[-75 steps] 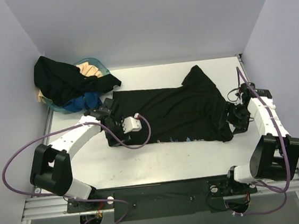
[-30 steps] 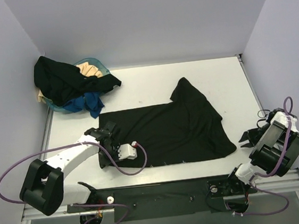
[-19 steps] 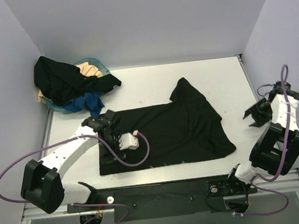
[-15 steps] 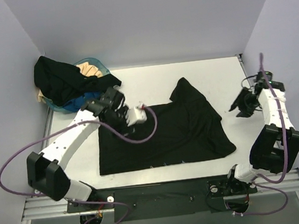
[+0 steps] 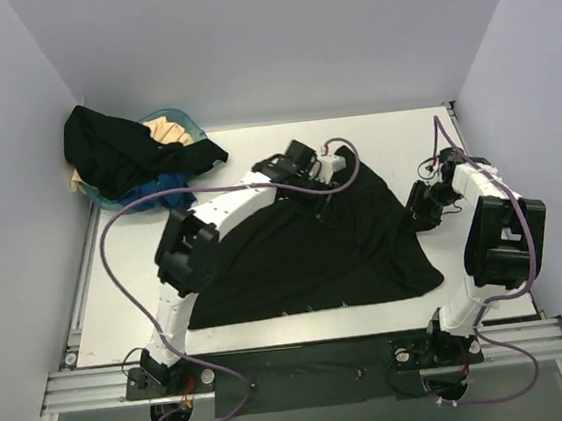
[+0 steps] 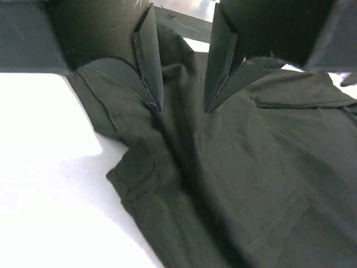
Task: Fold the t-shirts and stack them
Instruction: Fold the flattened tshirt in 1/3 of the way
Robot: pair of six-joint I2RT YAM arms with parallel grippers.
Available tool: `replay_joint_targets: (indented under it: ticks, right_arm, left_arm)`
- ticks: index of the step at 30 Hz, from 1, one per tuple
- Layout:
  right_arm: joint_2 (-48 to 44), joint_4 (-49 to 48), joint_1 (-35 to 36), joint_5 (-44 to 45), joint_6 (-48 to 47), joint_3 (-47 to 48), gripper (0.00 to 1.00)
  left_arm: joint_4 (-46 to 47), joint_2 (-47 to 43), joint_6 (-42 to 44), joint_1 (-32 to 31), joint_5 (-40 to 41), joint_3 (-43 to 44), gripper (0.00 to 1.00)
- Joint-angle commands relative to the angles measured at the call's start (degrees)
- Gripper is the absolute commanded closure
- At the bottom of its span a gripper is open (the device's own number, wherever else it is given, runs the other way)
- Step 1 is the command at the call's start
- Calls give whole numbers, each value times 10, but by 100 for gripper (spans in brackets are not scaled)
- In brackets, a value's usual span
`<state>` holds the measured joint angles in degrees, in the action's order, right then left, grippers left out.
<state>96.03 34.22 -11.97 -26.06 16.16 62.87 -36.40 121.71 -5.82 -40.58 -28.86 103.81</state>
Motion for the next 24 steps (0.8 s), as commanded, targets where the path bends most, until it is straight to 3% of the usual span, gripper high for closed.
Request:
replay_joint_targets:
  ticks: [1,7,11,14,20,22,24]
  right_arm:
    - [40,-14,4,0,6,22,69]
    - [86,-39,15,-1,21,36,70]
    - [88,-46,16,-8,19,32,90]
    - [83,-46,18,-12,15,32,99]
    - [83,-37,22,-25,7,38,100]
    - [81,-35,24,-28,2,39,100]
    - [81,-32,25,-28,2,40,100]
  left_arm:
    - [68,72,-127,-49,-2,110,54]
    - [58,159,-139,-74,61,197,48]
    - [53,197,-150,-78,73,200,48]
    - [54,215,-147,-80,75,215,48]
    - [60,242,-150,-83,51,243,47]
    - [69,244,-150,-84,50,246,52]
    - [68,247,-151,-85,52,250,75]
